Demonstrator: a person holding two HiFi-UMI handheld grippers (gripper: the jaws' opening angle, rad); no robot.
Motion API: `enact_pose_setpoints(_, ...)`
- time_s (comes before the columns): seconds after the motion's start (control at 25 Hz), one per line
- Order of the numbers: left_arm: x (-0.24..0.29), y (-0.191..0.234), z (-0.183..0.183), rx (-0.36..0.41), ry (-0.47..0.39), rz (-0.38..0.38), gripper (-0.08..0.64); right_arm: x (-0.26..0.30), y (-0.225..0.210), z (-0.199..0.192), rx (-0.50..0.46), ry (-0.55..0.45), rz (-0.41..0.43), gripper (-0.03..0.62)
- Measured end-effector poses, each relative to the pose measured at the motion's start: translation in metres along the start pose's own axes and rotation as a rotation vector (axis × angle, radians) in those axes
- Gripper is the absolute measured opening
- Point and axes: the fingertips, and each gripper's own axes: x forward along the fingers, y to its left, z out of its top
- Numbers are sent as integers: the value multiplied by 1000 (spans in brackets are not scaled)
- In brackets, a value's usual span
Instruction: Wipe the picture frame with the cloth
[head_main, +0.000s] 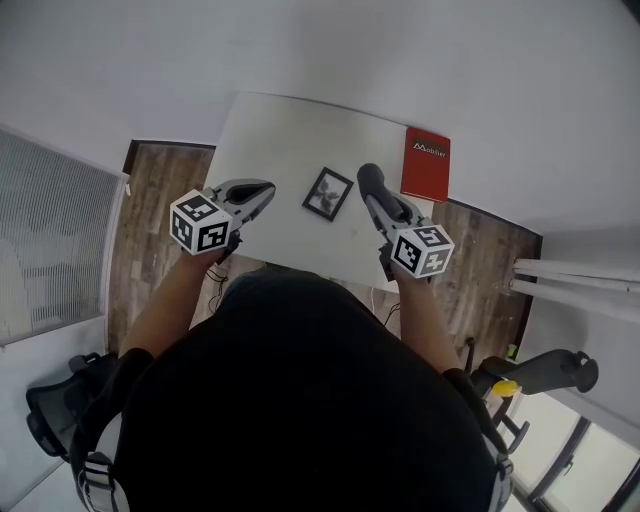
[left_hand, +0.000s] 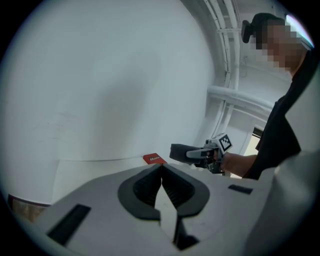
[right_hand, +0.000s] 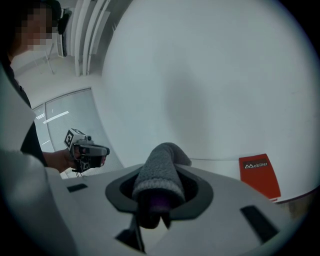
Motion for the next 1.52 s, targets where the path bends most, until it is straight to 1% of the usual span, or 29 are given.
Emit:
enact_pose_setpoints(0.16,5,11,1,-13,-17,7,11,6,-8,-5,30,11,-11,107)
enact_pose_setpoints(0.32,15,21,-10,-39,-8,-5,11,11,-11,-6,16,36,-30,107)
enact_pose_setpoints(0.4,21,32,-13,-33,3,-3,11,20,-15,-3,10,49,-42,107)
enact_pose_setpoints(0.6,34,73,-26,35,55,25,11,56,-30,-7,-9,126,-63,106)
enact_pose_setpoints(0.84,39,101,-53,-5,81,9,11,92,-41,-30,-45,232,-82,106)
enact_pose_setpoints(1.0,47,114,-76,15,116,-11,11,113,-50,-42,-60,289,-93,106)
enact_pose_setpoints(1.32,71,118,-119,35,181,-71,11,141,-62,-70,-100,405,-108,106)
enact_pose_setpoints(1.52,86,114,-147,88,239,-120,11,157,-78,-94,-105,481,-117,107)
